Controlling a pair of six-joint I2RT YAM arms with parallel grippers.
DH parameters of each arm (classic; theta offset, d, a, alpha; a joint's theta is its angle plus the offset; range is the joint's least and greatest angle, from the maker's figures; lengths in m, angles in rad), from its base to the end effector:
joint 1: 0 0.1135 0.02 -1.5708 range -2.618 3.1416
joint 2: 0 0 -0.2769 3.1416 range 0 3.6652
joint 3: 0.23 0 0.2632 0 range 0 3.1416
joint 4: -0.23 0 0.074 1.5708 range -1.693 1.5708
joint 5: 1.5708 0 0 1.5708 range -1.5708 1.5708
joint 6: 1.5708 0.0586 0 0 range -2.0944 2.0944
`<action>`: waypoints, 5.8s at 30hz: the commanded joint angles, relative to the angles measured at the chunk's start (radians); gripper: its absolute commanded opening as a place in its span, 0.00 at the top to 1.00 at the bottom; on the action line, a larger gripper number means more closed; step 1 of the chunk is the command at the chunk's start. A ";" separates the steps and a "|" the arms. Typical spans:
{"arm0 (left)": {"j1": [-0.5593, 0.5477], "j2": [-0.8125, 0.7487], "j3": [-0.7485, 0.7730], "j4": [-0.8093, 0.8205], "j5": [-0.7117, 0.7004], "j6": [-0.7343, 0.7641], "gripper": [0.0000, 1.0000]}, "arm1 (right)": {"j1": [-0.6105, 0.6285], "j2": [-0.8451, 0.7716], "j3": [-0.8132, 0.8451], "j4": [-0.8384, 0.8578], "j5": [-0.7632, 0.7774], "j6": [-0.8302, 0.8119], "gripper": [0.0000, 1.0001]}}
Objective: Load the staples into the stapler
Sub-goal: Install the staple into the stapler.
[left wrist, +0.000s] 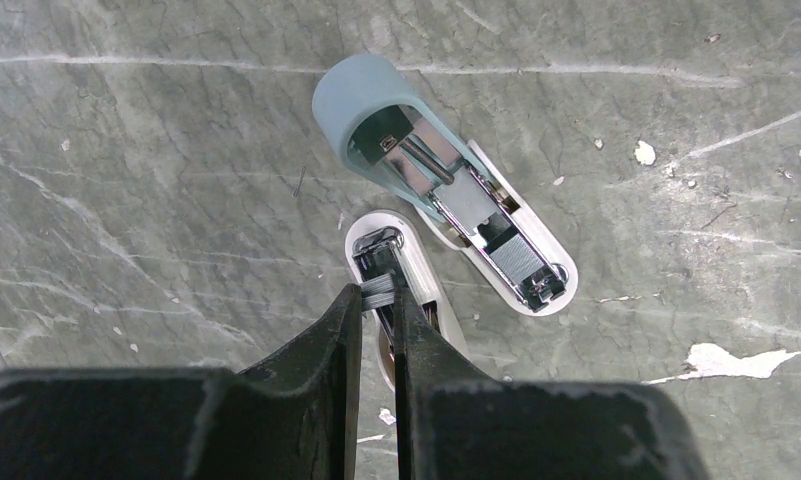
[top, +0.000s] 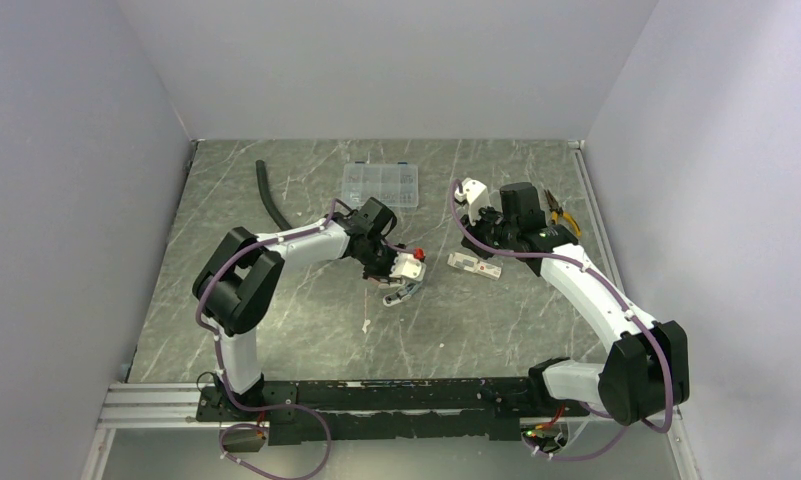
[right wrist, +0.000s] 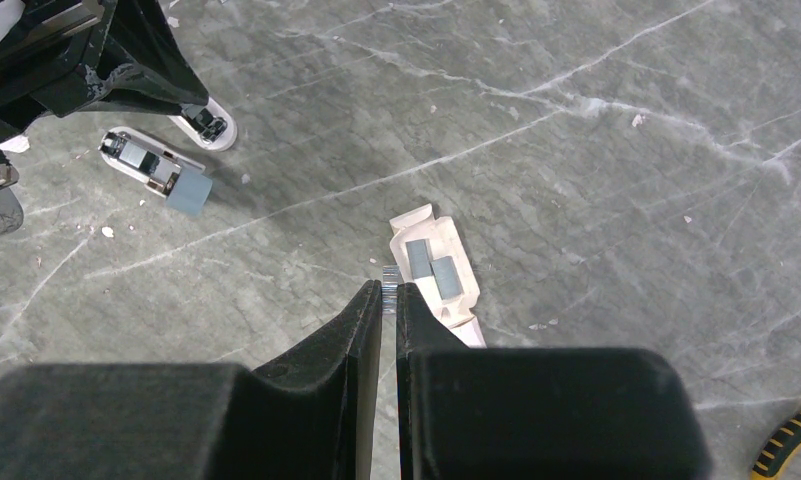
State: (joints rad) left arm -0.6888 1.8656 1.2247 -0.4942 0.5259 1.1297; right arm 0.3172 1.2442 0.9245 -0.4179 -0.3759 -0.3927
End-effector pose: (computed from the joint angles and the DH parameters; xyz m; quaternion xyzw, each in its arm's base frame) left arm 0.2858 -0.2734 0.1603 0.7784 0.5349 -0.2020 0.2591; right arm 0.2673 0.1104 0.2658 -0.3831 0.8161 0.1557 0.4037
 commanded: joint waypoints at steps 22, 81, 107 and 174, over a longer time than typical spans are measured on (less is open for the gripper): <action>0.012 -0.006 0.058 -0.080 0.079 0.079 0.97 | -0.005 0.006 0.014 0.005 -0.013 -0.005 0.88; 0.020 0.058 0.086 -0.092 0.080 0.067 0.97 | -0.006 0.009 0.013 0.004 -0.011 -0.006 0.88; 0.020 -0.029 0.093 -0.134 0.061 0.117 0.97 | -0.006 0.011 0.015 0.006 -0.009 -0.006 0.88; 0.017 0.077 0.137 -0.189 0.063 0.221 0.86 | -0.007 0.024 0.016 0.004 -0.004 -0.006 0.88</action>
State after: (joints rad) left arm -0.6708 1.9308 1.3357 -0.6781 0.5785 1.3178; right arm 0.3145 1.2648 0.9245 -0.4183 -0.3752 -0.3927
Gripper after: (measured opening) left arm 0.173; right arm 0.128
